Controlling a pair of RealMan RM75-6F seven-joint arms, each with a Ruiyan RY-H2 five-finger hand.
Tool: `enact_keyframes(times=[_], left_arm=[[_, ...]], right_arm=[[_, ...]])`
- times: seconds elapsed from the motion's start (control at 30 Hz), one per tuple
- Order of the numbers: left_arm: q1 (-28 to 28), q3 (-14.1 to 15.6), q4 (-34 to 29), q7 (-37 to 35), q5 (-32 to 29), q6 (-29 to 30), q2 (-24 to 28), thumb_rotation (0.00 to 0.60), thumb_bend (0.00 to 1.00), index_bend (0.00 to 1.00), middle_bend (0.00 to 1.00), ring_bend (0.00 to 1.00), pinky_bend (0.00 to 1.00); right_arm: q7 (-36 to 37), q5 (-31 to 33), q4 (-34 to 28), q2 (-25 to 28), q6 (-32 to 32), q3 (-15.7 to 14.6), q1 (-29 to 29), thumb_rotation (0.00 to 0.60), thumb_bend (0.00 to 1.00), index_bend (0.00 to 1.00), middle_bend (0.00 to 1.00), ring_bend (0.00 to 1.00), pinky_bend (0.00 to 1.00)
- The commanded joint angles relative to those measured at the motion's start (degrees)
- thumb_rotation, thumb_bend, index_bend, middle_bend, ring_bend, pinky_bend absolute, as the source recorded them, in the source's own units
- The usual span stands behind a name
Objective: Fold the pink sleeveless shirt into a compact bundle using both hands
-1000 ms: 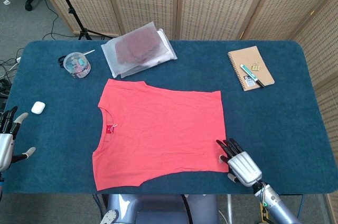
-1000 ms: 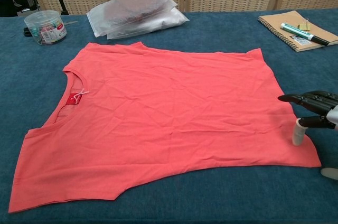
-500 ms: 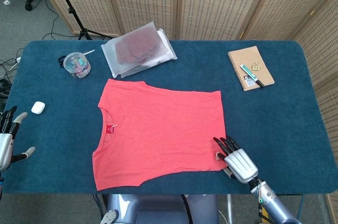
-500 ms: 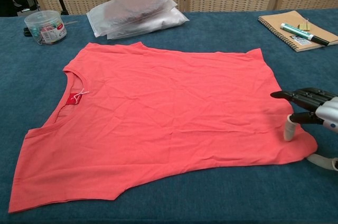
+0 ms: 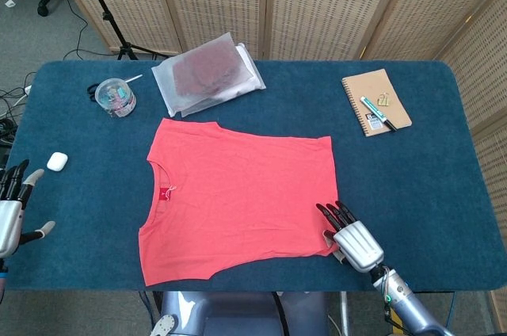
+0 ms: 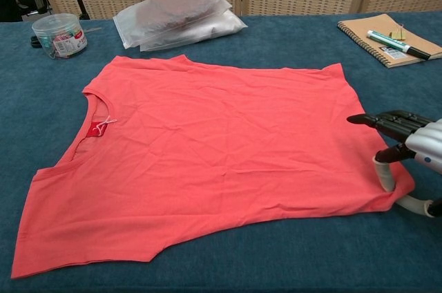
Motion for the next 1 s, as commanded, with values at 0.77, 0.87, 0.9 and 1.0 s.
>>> enact_keyframes(times=[0.77,0.87,0.9,1.0], left_arm=[[-6.24,16.48,35.23,-14.62,32.44,7.44,-18.19,0.6,0.04,0.46,0.0,0.0,0.0],[-6.23,17.15,38.03,-14.64,33.09,8.26,-20.32,0.6,0.04,0.47,0.0,0.0,0.0],[-6.24,17.32,38.79,-14.68,33.18,8.42,-20.89,0.6,0.04,0.47,0.0,0.0,0.0],[-6.3,17.85,40.65,-15.16,33.31,8.85,-22.16,0.6,0.04,0.46,0.0,0.0,0.0]], right_arm=[[0.13,1.24,-0.27,0.31,0.45,-0.11,0.55,0.6,0.41,0.6,0.0,0.0,0.0],[0.13,1.37,-0.37,0.35,0.45,-0.13,0.58,0.6,0.41,0.6,0.0,0.0,0.0],[0.06,1.42,-0.37,0.36,0.48,-0.12,0.58,0.6,0.41,0.6,0.0,0.0,0.0],[-0.07,1.54,-0.46,0.38,0.49,-0.14,0.58,0.6,0.41,0.6,0.0,0.0,0.0]])
